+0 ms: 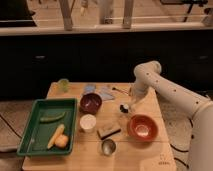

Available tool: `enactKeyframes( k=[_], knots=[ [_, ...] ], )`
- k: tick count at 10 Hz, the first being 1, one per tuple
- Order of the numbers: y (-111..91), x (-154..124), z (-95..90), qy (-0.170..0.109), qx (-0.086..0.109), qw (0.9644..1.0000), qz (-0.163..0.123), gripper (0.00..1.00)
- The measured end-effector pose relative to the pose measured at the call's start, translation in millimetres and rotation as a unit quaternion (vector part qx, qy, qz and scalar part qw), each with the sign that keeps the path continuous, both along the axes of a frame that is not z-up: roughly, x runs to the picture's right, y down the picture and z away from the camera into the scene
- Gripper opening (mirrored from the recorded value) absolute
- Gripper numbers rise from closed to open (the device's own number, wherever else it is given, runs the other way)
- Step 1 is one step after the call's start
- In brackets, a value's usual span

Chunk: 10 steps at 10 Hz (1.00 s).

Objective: Place brush in paper cup

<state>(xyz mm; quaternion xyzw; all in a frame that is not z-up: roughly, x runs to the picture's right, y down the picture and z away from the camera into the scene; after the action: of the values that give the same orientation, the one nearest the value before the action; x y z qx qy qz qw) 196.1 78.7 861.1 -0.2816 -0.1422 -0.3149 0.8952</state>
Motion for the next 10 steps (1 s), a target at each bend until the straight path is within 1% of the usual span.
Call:
enactKeyframes(
  k=[1,2,5,7,10],
  knots=[
    [-0.5,0.2,-4.6,-0.001,0.002,1.0000,-0.003,0.01],
    [-1.2,-2.6,-14.9,-0.006,0.005,0.9999,-0.011,0.01],
    [-1.1,-13.1,-27.8,-0.016,0.008,0.9995,-0.026,0.01],
    [-2.1,-22.3,-39.7,-0.025,0.011,0.9989,-0.038,0.01],
    [-2.5,-42.9,-54.9,-0.045,0.015,0.9968,-0.064,0.01]
  ],
)
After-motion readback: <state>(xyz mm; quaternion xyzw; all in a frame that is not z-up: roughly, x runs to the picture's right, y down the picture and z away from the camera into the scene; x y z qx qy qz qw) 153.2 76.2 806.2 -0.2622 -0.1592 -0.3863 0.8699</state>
